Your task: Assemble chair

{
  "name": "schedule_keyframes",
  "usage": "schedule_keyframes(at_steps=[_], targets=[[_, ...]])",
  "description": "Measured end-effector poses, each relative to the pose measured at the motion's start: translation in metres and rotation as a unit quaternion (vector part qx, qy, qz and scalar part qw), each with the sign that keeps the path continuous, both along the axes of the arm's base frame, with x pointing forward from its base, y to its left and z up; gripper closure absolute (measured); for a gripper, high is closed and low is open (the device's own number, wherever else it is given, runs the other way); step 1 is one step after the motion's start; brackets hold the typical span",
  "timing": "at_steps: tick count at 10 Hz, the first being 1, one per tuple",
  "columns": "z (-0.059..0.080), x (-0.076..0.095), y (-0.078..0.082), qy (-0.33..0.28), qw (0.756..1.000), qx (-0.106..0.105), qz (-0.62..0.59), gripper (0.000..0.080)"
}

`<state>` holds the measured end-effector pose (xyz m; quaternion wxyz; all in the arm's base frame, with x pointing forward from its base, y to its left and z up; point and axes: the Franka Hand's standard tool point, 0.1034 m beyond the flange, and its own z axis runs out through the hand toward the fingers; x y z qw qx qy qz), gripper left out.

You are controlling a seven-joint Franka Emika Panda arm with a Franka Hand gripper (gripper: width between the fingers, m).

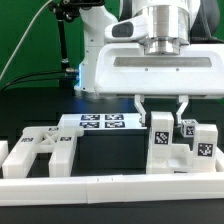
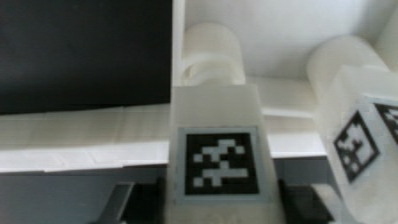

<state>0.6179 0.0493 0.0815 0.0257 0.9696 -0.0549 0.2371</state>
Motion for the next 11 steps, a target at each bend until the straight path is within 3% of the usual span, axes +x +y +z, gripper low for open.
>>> schedule_keyframes(at_steps=[6, 8, 9, 11], targets=[[-0.0025, 0.0043, 0.0009, -0.047, 0.999, -0.003, 0.001, 0.0512], [-0.0024, 0.0042, -0.0005, -0.047, 0.999, -0.003, -0.002, 0.0265], [-0.0024, 0.0042, -0.0006, -0.047, 0.999, -0.004, -0.001, 0.0186], [-0.0024, 0.0042, -0.0008, -0.047, 0.999, -0.005, 0.001, 0.0157]])
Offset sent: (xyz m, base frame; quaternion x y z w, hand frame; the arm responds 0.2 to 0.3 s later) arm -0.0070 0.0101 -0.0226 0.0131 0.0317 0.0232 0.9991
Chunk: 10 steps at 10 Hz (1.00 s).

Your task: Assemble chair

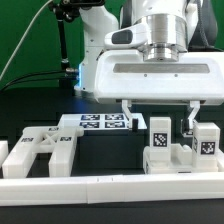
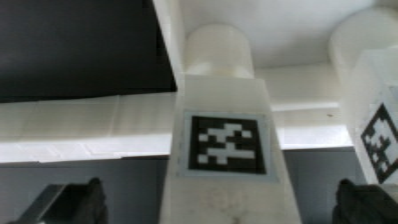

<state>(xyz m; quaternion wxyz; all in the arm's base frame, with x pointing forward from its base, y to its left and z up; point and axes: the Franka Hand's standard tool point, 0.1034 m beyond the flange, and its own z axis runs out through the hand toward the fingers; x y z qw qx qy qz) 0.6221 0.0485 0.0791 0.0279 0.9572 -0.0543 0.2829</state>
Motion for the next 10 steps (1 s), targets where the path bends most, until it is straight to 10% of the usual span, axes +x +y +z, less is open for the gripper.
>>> schedule_keyframes(at_steps=[10], targets=[[0.008, -0.003, -0.004, 0.12, 0.992, 0.023, -0.013, 0.015]])
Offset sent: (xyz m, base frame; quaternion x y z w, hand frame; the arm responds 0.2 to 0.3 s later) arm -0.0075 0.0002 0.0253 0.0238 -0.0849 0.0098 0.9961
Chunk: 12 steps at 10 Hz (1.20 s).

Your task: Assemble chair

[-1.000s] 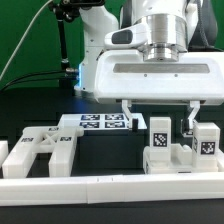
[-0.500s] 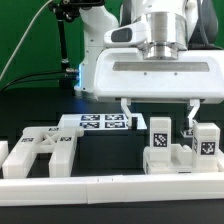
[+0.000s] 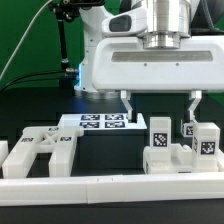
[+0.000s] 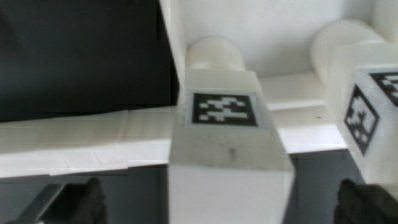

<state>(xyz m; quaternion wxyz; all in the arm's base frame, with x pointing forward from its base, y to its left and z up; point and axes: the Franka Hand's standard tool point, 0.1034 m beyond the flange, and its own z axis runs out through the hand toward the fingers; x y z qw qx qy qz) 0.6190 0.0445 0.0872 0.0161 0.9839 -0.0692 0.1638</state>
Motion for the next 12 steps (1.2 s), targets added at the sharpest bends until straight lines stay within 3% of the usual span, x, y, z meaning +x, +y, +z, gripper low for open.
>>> schedule_keyframes(at_steps=[3, 6, 8, 9, 10, 12], targets=[[0.0, 0.003, -0.002, 0.119, 0.993, 0.017, -0.013, 0.015], [-0.001, 0.013, -0.002, 0.116, 0.993, 0.017, -0.016, 0.015], [-0.001, 0.013, -0.002, 0.116, 0.993, 0.018, -0.023, 0.0407], [-0.001, 0.013, -0.002, 0.115, 0.992, 0.021, -0.037, 0.0407], [-0.001, 0.013, -0.001, 0.114, 0.99, 0.029, -0.075, 0.0512], [-0.001, 0.013, -0.001, 0.11, 0.984, 0.042, -0.133, 0.0512]])
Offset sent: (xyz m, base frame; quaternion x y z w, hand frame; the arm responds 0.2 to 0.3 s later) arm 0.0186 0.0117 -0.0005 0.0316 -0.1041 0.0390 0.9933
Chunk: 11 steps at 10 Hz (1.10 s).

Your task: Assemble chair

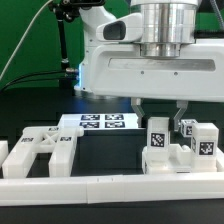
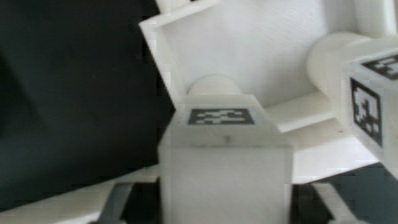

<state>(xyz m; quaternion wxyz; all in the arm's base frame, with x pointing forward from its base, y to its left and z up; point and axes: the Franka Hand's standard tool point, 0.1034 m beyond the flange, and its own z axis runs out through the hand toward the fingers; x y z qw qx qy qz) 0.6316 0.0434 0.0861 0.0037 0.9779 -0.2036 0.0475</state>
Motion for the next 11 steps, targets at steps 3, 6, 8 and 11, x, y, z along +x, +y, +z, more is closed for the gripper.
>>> schedule_keyframes(at_steps=[3, 6, 8, 11], targets=[[-0.001, 0.006, 0.002, -0.013, 0.99, 0.012, -0.138, 0.0512], [-0.001, 0.012, 0.008, -0.02, 0.948, 0.044, -0.316, 0.0512], [-0.003, 0.013, 0.004, -0.02, 0.891, 0.07, -0.448, 0.0512], [-0.003, 0.012, 0.003, -0.018, 0.844, 0.085, -0.53, 0.0511]])
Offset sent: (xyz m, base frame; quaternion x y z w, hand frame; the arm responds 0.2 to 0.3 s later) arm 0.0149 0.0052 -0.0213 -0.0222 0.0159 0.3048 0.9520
